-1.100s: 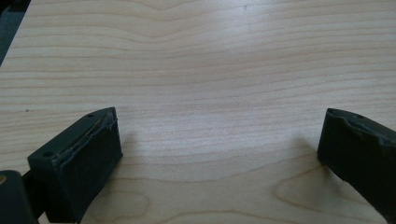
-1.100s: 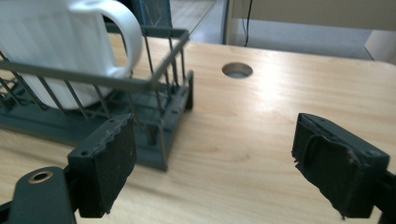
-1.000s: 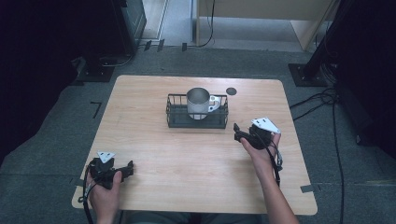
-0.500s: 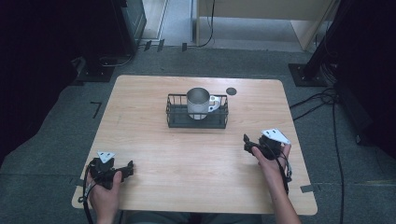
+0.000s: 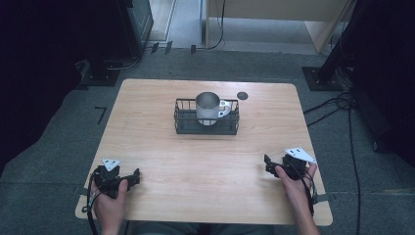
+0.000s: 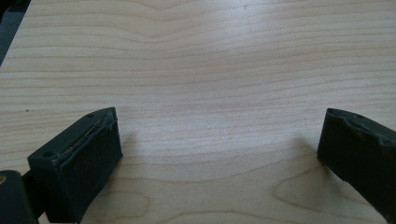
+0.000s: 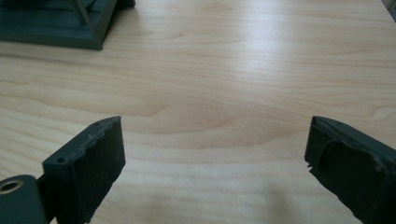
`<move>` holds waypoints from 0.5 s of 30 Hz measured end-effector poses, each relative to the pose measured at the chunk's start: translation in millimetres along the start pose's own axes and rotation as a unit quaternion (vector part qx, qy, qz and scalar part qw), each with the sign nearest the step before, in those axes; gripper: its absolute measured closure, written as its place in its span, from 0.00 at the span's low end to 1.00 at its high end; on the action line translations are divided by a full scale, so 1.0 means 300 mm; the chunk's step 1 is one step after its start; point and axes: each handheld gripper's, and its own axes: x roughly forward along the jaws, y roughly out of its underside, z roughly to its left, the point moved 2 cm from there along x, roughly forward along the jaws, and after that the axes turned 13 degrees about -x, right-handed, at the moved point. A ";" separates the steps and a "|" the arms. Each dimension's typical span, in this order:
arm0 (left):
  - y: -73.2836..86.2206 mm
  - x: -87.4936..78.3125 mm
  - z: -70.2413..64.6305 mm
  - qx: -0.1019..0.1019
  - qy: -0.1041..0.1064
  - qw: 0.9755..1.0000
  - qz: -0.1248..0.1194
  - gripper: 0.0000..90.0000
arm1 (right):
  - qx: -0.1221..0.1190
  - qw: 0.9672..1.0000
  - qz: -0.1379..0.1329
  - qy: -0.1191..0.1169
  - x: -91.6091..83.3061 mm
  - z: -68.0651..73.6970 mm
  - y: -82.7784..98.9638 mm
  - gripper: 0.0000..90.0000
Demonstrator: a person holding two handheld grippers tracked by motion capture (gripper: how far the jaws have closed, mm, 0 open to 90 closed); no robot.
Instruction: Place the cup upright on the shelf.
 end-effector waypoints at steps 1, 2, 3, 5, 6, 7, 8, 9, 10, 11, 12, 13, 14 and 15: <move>0.000 0.000 0.000 0.000 0.000 1.000 0.000 0.00 | -0.001 1.000 0.002 0.000 -0.007 -0.005 0.008 0.03; 0.000 0.000 0.000 -0.001 0.000 1.000 -0.001 0.00 | -0.001 1.000 0.004 0.001 -0.012 -0.010 0.016 0.02; 0.000 0.000 0.000 0.000 0.000 1.000 0.000 0.00 | 0.000 1.000 0.006 0.002 -0.019 -0.014 0.024 0.02; 0.000 0.000 0.000 0.000 0.000 1.000 0.000 0.00 | -0.001 1.000 0.010 0.003 -0.032 -0.022 0.039 0.00; 0.000 0.000 0.000 -0.001 0.000 1.000 0.000 0.00 | -0.002 1.000 0.012 0.004 -0.038 -0.027 0.047 0.00; 0.000 0.000 0.000 0.000 0.000 1.000 0.000 0.00 | 0.001 1.000 0.017 0.003 -0.047 -0.030 0.057 0.00; 0.000 0.000 0.000 0.000 0.000 1.000 0.000 0.00 | -0.001 1.000 0.018 0.004 -0.051 -0.033 0.063 0.00; 0.000 0.000 0.000 -0.001 0.000 1.000 -0.001 0.00 | -0.003 1.000 0.022 0.004 -0.057 -0.035 0.072 0.00; 0.000 0.000 0.000 -0.001 0.000 1.000 -0.001 0.00 | -0.003 1.000 0.026 0.006 -0.063 -0.038 0.081 0.00; 0.000 0.000 0.000 0.000 0.000 1.000 0.000 0.00 | -0.005 1.000 0.031 0.006 -0.069 -0.041 0.090 0.00; 0.000 0.000 0.000 0.000 0.000 1.000 0.000 0.00 | -0.006 0.999 0.034 0.006 -0.075 -0.044 0.099 0.00; 0.000 0.000 0.000 0.000 0.000 1.000 0.000 0.00 | -0.008 0.999 0.038 0.007 -0.080 -0.049 0.109 0.00; 0.000 0.000 0.000 0.000 0.000 1.000 0.000 0.00 | -0.006 0.999 0.041 0.008 -0.090 -0.055 0.117 0.00; 0.000 0.000 0.000 0.000 0.000 1.000 0.000 0.00 | -0.007 0.999 0.041 0.008 -0.096 -0.058 0.121 0.00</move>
